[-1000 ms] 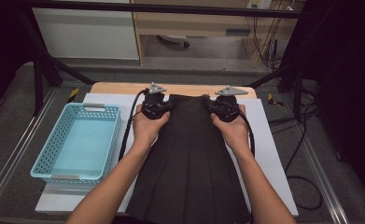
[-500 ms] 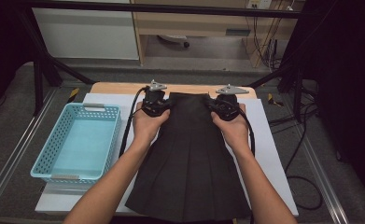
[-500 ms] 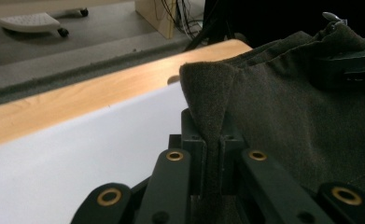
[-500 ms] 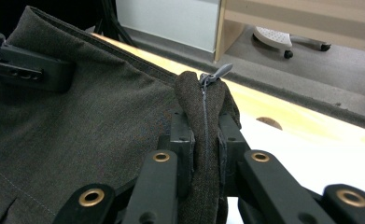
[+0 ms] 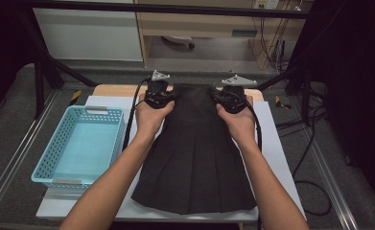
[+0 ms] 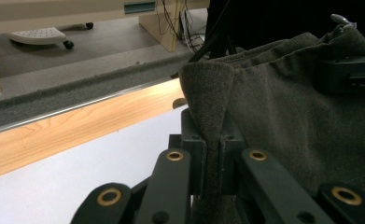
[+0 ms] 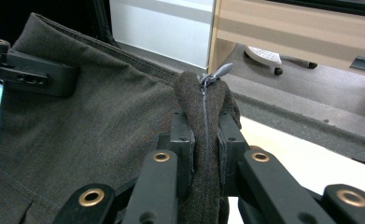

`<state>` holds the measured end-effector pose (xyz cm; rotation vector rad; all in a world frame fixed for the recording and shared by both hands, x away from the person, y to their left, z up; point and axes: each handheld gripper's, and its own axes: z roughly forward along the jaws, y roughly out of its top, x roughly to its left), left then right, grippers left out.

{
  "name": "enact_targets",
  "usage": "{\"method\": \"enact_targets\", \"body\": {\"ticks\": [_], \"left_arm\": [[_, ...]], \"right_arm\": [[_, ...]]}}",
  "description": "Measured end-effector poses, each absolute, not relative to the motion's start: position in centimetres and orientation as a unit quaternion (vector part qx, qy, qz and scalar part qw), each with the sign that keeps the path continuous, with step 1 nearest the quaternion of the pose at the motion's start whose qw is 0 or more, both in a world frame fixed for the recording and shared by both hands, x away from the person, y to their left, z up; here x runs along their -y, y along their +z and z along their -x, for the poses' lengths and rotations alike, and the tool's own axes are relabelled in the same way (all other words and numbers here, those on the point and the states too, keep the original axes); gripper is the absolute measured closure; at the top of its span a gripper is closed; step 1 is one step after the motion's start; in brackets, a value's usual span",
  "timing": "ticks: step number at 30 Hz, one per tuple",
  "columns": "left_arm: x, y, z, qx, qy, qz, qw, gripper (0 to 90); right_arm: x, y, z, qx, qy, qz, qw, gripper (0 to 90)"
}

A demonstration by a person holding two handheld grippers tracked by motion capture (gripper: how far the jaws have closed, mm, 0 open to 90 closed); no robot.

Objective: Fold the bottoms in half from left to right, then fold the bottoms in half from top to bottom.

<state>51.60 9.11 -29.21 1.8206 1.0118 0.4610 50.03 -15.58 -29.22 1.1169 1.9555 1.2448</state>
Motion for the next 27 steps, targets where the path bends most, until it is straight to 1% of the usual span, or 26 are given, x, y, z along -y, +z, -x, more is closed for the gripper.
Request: {"method": "enact_targets", "body": {"ticks": [17,27], "left_arm": [[-9.26,-29.18,-51.49,-0.410,0.187,-0.752,0.480,84.8],[-9.20,-28.68,-52.08,-0.411,0.191,-0.751,0.481,84.8]], "right_arm": [[15.38,-29.55,-50.15,-0.730,0.465,-0.416,0.279,80.4],[15.52,-29.40,-50.91,-0.723,0.473,-0.423,0.275,80.4]]}}
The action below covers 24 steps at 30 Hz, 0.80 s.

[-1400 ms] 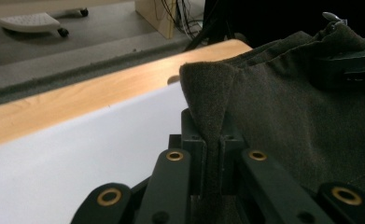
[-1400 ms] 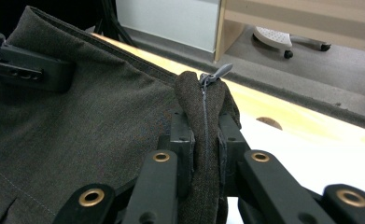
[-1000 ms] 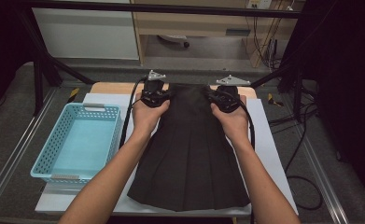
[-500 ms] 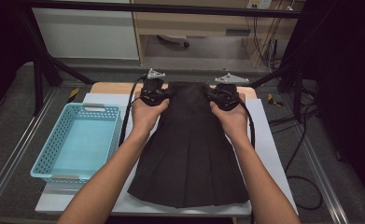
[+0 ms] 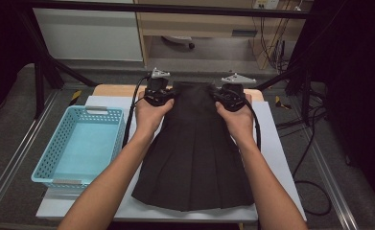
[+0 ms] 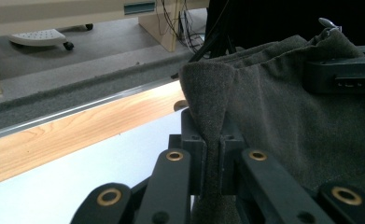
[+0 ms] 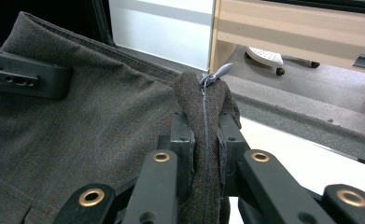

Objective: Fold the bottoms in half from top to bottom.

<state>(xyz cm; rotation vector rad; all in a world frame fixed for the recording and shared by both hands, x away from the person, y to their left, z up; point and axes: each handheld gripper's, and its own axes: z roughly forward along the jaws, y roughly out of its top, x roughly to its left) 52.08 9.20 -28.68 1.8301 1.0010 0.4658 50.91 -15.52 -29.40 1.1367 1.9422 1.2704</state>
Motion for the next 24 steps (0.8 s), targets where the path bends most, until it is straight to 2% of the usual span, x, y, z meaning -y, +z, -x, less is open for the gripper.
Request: {"method": "enact_targets", "body": {"ticks": [8,24], "left_arm": [[-9.4,-27.6,-52.4,-0.411,0.195,-0.744,0.489,84.8],[-9.5,-28.4,-52.3,-0.408,0.191,-0.747,0.489,84.8]], "right_arm": [[15.5,-28.2,-51.3,-0.714,0.484,-0.421,0.280,80.4],[16.0,-29.5,-50.8,-0.716,0.488,-0.414,0.279,80.4]]}}
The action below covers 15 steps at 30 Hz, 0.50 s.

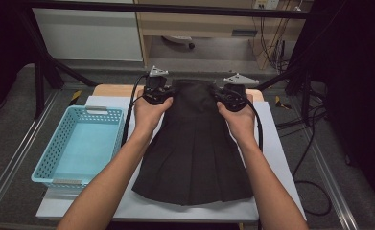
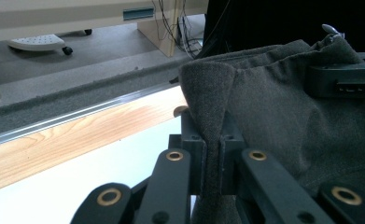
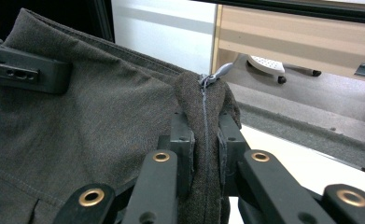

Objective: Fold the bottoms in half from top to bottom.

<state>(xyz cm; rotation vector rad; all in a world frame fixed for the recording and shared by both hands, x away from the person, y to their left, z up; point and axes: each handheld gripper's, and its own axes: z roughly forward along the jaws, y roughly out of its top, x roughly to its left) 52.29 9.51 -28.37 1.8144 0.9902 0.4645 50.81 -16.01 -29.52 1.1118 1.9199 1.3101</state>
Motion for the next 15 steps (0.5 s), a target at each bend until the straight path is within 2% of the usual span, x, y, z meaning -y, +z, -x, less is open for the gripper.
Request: {"method": "enact_targets", "body": {"ticks": [11,15], "left_arm": [[-9.1,-25.7,-53.9,-0.400,0.212,-0.741,0.496,84.8],[-9.1,-26.1,-53.4,-0.396,0.213,-0.743,0.496,84.8]], "right_arm": [[16.0,-27.1,-52.5,-0.694,0.502,-0.425,0.293,80.4],[16.1,-27.5,-52.1,-0.693,0.506,-0.420,0.295,80.4]]}}
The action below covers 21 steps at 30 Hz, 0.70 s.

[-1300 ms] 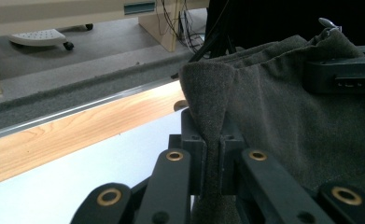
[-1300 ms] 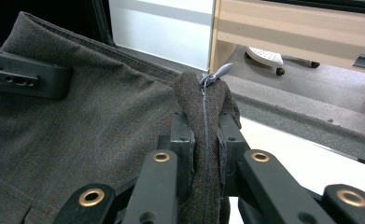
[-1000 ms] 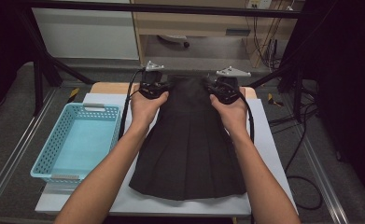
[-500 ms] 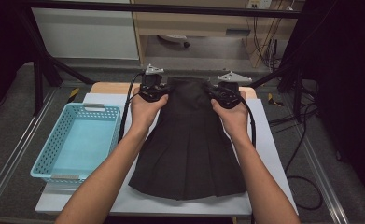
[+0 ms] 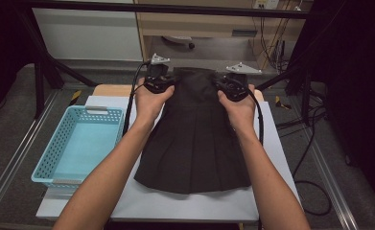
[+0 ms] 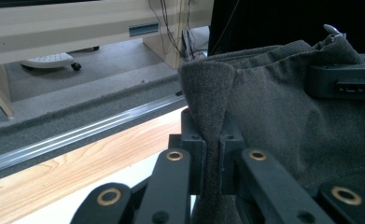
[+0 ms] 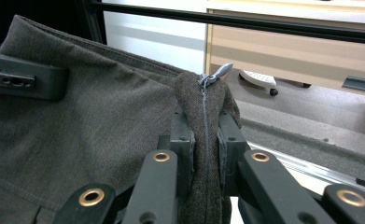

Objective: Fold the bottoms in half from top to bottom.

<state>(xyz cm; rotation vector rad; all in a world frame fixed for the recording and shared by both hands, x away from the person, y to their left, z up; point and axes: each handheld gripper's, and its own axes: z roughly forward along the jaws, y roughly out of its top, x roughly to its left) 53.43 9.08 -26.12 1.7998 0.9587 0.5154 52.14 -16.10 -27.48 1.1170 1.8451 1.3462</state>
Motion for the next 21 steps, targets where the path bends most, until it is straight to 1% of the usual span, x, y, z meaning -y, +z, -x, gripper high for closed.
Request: {"method": "enact_targets", "body": {"ticks": [7,21], "left_arm": [[-9.3,-27.6,-52.7,-0.396,0.203,-0.745,0.497,84.7],[-9.4,-29.1,-51.3,-0.378,0.195,-0.753,0.501,84.7]], "right_arm": [[16.3,-29.1,-51.3,-0.700,0.505,-0.415,0.287,80.4],[16.9,-31.1,-49.8,-0.705,0.510,-0.407,0.277,80.4]]}}
